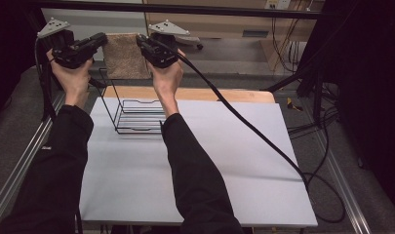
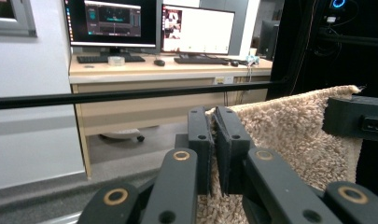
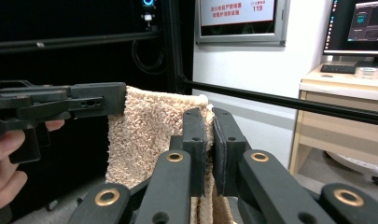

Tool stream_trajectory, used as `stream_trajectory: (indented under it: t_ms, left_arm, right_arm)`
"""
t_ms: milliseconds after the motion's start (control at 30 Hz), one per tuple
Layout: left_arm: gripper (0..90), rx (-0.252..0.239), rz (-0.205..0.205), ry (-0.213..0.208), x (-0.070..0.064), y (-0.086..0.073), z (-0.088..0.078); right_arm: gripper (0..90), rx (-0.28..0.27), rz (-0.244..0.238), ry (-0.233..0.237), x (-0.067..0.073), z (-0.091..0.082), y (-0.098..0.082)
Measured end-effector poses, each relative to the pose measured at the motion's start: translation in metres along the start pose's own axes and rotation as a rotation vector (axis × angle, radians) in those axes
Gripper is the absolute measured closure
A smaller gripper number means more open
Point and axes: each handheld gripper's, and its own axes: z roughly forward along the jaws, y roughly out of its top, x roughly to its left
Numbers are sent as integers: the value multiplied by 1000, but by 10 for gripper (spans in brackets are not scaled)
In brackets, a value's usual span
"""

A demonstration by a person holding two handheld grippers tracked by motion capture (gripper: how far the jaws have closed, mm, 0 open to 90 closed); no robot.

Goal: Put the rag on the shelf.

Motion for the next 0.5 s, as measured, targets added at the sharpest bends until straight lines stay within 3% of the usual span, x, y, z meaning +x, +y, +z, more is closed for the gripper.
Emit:
stream_trajectory:
  t_ms: [500]
  left_arm:
    - [849,35,38,-25,-7,-24,-9]
  right_arm:
    - [847,50,-1,17,0,-10,-21]
